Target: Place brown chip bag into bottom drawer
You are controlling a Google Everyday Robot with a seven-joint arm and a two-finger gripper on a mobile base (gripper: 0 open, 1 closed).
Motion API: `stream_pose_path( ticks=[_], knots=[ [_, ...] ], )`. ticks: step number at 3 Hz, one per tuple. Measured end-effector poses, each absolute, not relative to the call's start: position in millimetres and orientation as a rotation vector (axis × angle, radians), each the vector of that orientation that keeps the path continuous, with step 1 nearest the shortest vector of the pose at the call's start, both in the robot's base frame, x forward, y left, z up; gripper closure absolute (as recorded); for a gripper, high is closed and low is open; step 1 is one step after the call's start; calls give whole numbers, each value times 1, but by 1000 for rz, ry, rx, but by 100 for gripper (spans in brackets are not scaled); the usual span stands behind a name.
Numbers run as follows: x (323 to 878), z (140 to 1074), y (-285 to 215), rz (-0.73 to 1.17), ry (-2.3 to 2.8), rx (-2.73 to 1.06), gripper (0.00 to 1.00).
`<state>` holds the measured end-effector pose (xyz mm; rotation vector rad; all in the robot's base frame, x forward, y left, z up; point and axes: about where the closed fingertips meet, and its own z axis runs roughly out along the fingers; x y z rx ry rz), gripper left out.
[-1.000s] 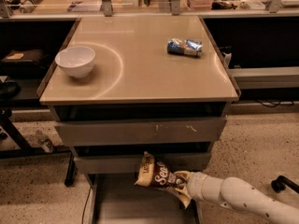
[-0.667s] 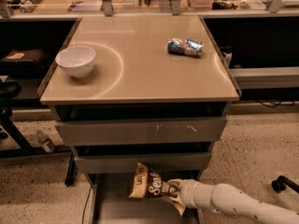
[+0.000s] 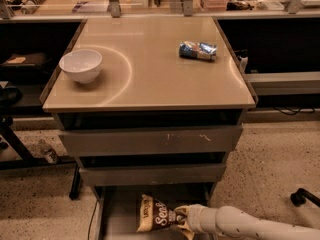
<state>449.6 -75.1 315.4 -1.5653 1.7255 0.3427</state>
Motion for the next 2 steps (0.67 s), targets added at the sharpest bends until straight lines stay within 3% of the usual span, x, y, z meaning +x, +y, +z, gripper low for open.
stream_pose_path(
  ticks=[2],
  knots=[
    [472, 251, -80, 341, 1763, -1578, 100]
  ],
)
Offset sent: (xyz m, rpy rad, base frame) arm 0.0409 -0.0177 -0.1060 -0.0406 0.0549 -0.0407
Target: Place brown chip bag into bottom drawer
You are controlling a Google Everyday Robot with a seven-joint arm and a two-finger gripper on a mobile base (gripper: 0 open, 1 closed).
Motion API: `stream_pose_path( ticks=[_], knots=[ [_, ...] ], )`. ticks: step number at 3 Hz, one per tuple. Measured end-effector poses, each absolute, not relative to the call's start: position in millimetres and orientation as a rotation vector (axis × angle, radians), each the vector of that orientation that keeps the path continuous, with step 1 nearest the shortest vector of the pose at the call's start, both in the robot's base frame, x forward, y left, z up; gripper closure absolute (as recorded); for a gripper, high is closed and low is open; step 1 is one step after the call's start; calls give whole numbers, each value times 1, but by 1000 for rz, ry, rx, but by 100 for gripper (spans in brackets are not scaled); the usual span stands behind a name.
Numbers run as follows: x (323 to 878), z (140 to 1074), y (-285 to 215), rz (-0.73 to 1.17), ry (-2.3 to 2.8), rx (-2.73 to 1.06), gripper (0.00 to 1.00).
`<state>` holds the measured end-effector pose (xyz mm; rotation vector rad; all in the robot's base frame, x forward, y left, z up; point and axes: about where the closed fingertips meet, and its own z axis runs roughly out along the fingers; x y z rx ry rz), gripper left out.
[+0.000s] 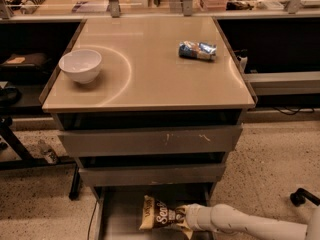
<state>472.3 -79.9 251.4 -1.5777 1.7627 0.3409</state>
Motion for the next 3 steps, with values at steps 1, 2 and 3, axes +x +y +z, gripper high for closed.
stream_pose_path(
  ticks=[1, 2, 3],
  knots=[
    [480, 230, -84, 342, 1788, -1569, 100],
    [494, 209, -82, 328, 1817, -1546, 100],
    [509, 198, -77, 322, 1853, -1467, 100]
  ],
)
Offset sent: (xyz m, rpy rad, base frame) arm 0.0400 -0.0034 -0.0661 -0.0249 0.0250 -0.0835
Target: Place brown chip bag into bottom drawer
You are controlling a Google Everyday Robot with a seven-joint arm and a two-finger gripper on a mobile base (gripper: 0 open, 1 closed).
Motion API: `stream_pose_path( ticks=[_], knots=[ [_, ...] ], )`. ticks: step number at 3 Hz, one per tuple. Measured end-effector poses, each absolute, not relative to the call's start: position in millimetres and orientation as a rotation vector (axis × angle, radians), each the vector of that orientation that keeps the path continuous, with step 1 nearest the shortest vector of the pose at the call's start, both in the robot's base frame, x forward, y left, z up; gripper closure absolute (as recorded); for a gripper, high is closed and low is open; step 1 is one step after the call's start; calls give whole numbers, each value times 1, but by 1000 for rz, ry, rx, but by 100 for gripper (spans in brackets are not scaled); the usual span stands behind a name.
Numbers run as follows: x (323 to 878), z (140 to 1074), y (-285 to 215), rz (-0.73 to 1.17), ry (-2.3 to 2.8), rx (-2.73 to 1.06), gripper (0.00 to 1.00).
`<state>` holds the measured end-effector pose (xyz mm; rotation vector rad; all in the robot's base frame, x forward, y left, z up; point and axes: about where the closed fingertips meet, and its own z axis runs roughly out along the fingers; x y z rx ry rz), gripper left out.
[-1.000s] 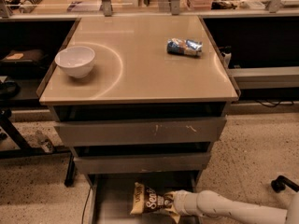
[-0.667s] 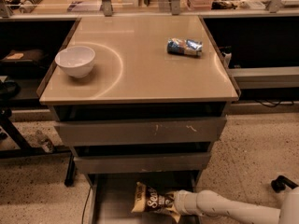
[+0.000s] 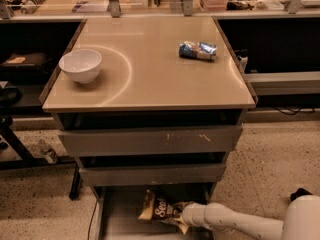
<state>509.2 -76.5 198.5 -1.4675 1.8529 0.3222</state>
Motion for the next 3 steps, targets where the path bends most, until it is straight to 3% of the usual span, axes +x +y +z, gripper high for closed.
stream_pose_path(
  ticks=[1, 3],
  knots=[
    [517, 193, -71, 332, 1884, -1370, 100],
    [517, 193, -70, 332, 1885, -1370, 58]
  ],
)
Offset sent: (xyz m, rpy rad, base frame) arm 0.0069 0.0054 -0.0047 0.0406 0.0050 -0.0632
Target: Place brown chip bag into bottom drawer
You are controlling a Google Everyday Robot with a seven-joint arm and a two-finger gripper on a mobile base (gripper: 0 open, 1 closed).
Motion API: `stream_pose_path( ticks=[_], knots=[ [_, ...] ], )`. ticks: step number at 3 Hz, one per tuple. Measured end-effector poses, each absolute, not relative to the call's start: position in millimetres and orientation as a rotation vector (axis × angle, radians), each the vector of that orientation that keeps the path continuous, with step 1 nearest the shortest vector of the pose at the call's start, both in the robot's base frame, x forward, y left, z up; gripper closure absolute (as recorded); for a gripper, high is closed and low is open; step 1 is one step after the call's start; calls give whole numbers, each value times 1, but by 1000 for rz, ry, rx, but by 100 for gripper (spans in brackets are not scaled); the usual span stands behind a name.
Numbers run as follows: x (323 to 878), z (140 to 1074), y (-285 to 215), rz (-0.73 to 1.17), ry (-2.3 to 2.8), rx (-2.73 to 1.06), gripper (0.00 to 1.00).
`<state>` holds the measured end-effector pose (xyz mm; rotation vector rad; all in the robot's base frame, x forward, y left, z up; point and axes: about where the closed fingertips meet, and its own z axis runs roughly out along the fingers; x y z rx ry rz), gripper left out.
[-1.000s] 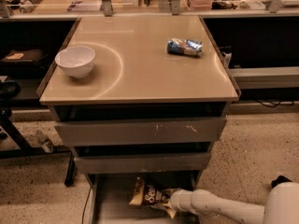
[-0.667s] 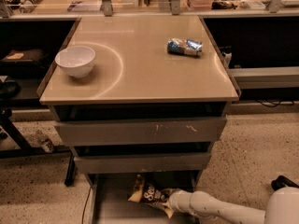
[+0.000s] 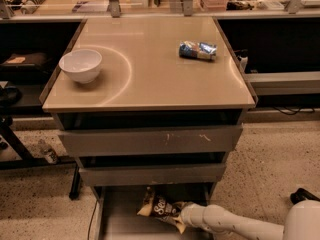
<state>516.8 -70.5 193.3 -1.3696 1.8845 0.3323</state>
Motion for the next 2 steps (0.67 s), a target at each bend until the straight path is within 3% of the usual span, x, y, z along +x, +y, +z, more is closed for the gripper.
stream_pose_path(
  ticks=[2],
  knots=[
    [517, 193, -70, 332, 1884, -1370, 11]
  ],
)
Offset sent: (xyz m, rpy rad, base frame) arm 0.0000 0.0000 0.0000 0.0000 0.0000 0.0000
